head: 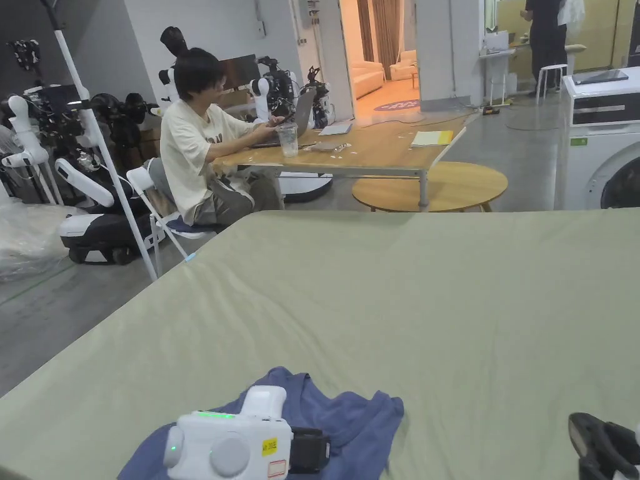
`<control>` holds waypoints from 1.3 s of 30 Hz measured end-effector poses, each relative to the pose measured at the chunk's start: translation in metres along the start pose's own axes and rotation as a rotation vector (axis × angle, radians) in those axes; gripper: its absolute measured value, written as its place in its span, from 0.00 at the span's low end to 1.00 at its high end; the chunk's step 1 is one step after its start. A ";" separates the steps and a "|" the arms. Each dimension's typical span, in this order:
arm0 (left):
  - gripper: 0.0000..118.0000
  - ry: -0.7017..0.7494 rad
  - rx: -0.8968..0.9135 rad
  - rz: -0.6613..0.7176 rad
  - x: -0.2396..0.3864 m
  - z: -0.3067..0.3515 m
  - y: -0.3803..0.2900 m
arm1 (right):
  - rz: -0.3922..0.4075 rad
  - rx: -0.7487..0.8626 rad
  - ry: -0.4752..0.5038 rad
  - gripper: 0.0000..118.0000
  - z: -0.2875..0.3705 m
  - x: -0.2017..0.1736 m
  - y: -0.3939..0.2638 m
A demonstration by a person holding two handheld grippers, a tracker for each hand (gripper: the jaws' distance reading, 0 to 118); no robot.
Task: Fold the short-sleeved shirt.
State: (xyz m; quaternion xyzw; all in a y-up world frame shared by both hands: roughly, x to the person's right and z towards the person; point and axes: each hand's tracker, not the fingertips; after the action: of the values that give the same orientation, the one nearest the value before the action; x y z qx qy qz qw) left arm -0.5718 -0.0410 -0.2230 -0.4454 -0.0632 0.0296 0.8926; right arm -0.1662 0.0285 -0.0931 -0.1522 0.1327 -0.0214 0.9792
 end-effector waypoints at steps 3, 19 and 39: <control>0.62 0.093 -0.081 0.040 -0.003 -0.028 -0.007 | -0.037 -0.018 -0.044 0.00 0.005 0.021 -0.001; 0.00 0.108 0.324 0.007 -0.007 0.139 0.146 | -0.163 0.041 -0.063 0.00 0.049 0.066 0.000; 0.00 -0.237 0.396 -0.315 0.233 0.032 0.229 | -0.231 0.089 -0.188 0.00 0.094 0.118 0.004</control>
State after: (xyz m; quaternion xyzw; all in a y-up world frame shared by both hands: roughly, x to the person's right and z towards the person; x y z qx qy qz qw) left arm -0.3443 0.1471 -0.3667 -0.2406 -0.2287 -0.0460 0.9422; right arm -0.0271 0.0498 -0.0380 -0.1241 0.0211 -0.1253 0.9841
